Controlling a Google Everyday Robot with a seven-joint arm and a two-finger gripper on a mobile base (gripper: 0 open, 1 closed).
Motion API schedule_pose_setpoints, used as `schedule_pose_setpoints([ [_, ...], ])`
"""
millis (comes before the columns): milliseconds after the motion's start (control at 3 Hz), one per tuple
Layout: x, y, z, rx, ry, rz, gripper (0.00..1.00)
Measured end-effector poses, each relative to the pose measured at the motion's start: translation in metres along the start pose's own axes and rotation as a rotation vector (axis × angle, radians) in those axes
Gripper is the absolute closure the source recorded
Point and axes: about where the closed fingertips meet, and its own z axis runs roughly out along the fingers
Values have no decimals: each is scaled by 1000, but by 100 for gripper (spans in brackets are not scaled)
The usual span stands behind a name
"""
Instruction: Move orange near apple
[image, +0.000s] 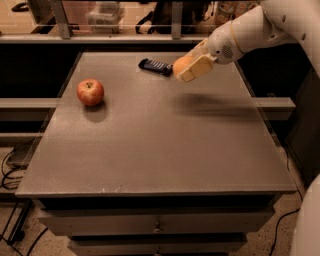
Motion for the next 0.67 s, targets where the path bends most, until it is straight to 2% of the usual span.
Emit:
schedule_pose_setpoints([
  [333,-25,16,33,-66,-38,-31,100],
  [667,-52,42,81,-156,-85,-38,100],
])
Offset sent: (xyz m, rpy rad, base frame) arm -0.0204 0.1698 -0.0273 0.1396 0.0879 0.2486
